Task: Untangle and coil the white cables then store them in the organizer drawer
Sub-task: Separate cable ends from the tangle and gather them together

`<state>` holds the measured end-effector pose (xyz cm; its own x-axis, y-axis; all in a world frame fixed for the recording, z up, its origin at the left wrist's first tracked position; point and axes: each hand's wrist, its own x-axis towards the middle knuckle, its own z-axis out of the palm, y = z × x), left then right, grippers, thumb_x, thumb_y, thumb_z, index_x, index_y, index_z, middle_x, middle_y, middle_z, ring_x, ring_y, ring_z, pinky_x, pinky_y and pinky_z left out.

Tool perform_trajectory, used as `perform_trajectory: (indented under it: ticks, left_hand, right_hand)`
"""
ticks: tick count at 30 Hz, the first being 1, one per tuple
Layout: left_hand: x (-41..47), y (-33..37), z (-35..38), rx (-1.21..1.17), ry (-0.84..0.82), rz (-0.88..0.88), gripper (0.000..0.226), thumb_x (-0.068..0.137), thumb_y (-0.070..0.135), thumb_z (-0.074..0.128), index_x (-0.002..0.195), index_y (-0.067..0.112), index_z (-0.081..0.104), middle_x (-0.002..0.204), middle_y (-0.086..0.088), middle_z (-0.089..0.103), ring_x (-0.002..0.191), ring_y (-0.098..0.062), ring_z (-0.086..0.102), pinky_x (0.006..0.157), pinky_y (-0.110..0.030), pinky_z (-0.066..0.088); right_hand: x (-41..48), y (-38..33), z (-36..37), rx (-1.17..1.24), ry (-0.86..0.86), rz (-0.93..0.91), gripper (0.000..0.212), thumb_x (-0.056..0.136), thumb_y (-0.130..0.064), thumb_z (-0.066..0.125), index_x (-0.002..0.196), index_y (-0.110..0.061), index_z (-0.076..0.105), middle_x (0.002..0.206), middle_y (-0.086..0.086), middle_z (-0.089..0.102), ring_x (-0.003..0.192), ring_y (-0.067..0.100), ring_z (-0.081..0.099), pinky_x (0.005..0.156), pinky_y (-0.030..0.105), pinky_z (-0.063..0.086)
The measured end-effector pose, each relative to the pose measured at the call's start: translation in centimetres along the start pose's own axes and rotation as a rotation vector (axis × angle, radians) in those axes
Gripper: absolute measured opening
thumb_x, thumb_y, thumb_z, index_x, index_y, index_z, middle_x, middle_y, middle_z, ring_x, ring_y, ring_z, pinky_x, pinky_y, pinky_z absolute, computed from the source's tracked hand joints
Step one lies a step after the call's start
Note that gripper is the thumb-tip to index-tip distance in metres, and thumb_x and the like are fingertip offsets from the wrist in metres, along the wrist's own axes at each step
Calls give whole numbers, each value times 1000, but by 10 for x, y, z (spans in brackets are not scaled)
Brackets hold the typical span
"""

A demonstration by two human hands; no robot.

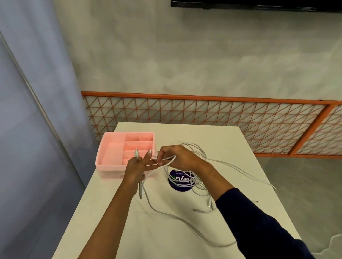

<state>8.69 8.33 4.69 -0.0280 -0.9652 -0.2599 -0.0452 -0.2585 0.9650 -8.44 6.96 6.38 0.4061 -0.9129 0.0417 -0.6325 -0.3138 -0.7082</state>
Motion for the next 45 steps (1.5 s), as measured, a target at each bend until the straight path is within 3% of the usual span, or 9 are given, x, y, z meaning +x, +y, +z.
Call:
perform_trajectory:
  ticks: [3, 6, 15, 21, 26, 29, 34, 41, 45]
  left_hand:
    - [4, -2, 0, -56, 51, -26, 40, 84, 24, 73, 74, 17, 35, 48, 8, 60, 38, 1, 53, 53, -26, 31]
    - [5, -4, -5, -76, 24, -23, 48, 82, 8, 74, 75, 22, 28, 72, -5, 68, 64, -6, 68, 53, -25, 25]
    - [-7, 13, -6, 163, -221, 218, 29, 93, -5, 54, 83, 11, 32, 99, -14, 71, 67, -8, 66, 48, -6, 40]
    - [-23, 25, -13, 239, -390, 328, 17, 94, 5, 57, 96, -6, 45, 93, 4, 76, 76, -7, 65, 69, -9, 45]
    - [-37, 40, -21, 224, -425, 412, 21, 94, 6, 57, 99, -13, 50, 95, 1, 75, 81, -9, 65, 79, -17, 49]
    - [-40, 49, -29, 115, -356, 426, 9, 94, 0, 53, 86, -1, 49, 88, 1, 74, 74, -5, 63, 66, -10, 46]
    - [-36, 49, -45, 43, -261, 423, 48, 94, 5, 55, 58, 37, 53, 95, -5, 72, 78, -11, 61, 54, -10, 39]
    - [-18, 26, -48, -17, -118, 311, 38, 93, 6, 58, 73, 19, 29, 94, -3, 75, 75, -11, 62, 45, -14, 32]
    - [-13, 19, -45, 13, -47, 260, 38, 93, 5, 59, 73, 19, 30, 93, -2, 76, 75, -14, 63, 43, -14, 32]
  right_hand:
    - [-3, -2, 1, 65, -156, 18, 18, 83, -5, 67, 96, -18, 63, 95, -2, 71, 91, 10, 66, 84, 24, 51]
    - [-5, 10, -4, 207, -254, 202, 29, 82, 11, 59, 99, -11, 53, 98, 6, 68, 93, 23, 63, 83, 31, 51]
    - [-2, 61, 9, 22, 3, 645, 27, 80, -12, 69, 101, -17, 53, 115, 10, 62, 91, 21, 57, 69, 27, 46]
    - [16, 59, 24, 90, 197, 596, 62, 85, -21, 70, 138, -11, 39, 112, 16, 58, 96, 25, 56, 75, 28, 42]
    - [18, 64, 29, 20, 230, 554, 29, 85, -19, 70, 111, -4, 67, 93, 7, 59, 83, 18, 54, 60, 15, 36]
    - [11, 73, 31, -29, 204, 606, 14, 86, -16, 68, 91, -3, 70, 88, 11, 63, 80, 18, 56, 61, 17, 38]
    - [7, 82, 29, -68, 238, 646, 18, 93, -12, 55, 97, -2, 69, 104, 19, 68, 85, 27, 62, 69, 26, 42]
    - [10, 74, -5, -274, 326, 584, 33, 101, -24, 43, 111, -3, 66, 116, 19, 59, 110, 35, 54, 87, 38, 46]
    - [18, 53, -38, 63, 682, 390, 28, 100, -8, 40, 84, 1, 61, 87, 18, 62, 70, 20, 62, 67, 31, 52]
